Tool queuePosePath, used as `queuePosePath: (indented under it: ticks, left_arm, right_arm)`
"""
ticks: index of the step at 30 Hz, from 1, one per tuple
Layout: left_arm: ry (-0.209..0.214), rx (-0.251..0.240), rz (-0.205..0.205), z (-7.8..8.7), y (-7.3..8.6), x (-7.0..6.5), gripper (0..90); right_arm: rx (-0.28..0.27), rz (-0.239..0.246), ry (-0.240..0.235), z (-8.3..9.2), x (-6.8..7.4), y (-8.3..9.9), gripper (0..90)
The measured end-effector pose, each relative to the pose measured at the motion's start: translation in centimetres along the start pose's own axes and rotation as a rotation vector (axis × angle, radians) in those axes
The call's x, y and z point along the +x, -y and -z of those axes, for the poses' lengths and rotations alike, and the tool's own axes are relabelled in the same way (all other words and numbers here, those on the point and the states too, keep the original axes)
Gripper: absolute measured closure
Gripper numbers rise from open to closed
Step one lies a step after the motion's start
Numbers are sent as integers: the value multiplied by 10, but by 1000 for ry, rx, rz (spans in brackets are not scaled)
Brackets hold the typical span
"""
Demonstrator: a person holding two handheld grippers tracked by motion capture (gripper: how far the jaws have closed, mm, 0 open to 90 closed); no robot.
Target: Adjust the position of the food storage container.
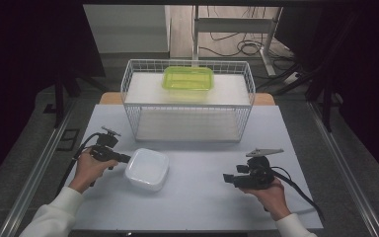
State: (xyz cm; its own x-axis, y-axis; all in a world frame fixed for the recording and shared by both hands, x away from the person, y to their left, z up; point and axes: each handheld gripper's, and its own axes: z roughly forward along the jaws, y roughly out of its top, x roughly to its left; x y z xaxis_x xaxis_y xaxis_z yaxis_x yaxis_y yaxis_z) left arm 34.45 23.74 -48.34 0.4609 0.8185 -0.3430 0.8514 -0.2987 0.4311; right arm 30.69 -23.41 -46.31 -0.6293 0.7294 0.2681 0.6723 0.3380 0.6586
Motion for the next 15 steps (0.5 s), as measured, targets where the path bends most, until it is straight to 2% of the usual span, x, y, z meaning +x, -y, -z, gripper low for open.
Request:
queuePosePath:
  ticks: [8,12,15]
  left_arm:
    - [50,-5,-9,-7,5,-18,898]
    - [67,4,-24,-12,7,-27,898]
    - [96,13,-34,-15,9,-35,896]
  right_arm:
    - [5,-4,-3,-2,1,0,287]
    - [7,-2,-5,-3,1,0,287]
    - [8,-2,-7,-3,1,0,286]
